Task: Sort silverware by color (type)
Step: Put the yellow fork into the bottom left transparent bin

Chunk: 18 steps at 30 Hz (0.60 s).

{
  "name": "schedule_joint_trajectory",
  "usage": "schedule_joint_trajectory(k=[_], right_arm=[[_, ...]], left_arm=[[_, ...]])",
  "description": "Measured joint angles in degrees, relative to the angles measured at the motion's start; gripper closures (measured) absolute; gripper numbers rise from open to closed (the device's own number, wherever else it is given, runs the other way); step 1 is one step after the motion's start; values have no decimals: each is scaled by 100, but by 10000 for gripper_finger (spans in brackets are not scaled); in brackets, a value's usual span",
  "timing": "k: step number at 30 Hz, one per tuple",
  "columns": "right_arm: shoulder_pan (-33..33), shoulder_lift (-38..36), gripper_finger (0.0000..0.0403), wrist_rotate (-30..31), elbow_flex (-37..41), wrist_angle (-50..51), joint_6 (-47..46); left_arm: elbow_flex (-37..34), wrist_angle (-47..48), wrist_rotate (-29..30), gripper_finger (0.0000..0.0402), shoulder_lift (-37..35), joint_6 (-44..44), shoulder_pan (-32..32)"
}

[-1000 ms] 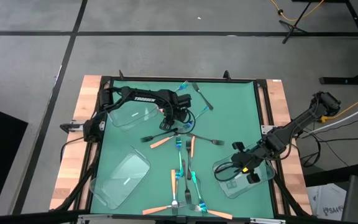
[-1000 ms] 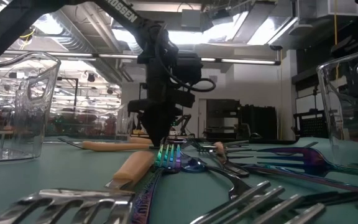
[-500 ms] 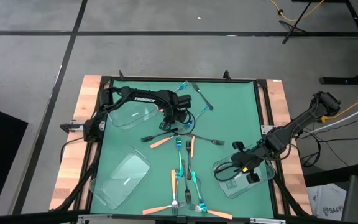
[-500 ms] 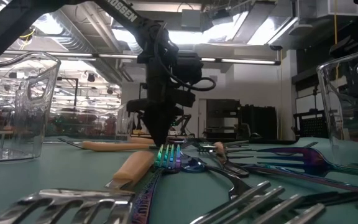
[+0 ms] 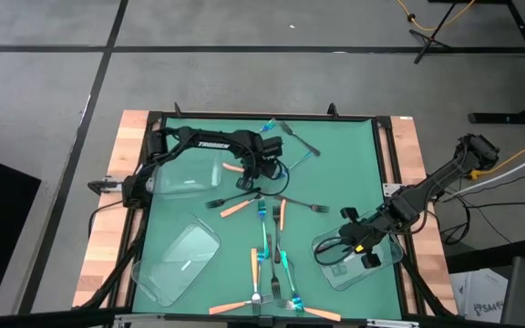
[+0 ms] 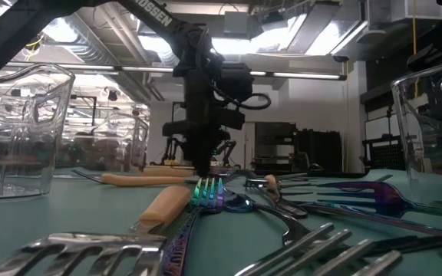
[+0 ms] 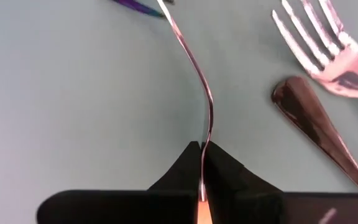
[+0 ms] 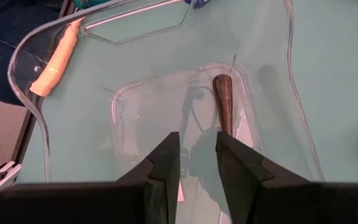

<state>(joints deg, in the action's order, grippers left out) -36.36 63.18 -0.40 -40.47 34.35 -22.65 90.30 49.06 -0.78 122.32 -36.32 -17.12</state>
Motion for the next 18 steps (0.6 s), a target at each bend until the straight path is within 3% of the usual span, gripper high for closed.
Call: schedule_joint_trajectory(k=[13, 18], right_arm=[[0, 0, 307, 0, 2, 2, 0], [0, 0, 307, 0, 2, 0, 0]], left_arm=[[898, 291, -3, 400, -20, 8, -90], [1348, 634, -8, 401, -24, 433, -136]])
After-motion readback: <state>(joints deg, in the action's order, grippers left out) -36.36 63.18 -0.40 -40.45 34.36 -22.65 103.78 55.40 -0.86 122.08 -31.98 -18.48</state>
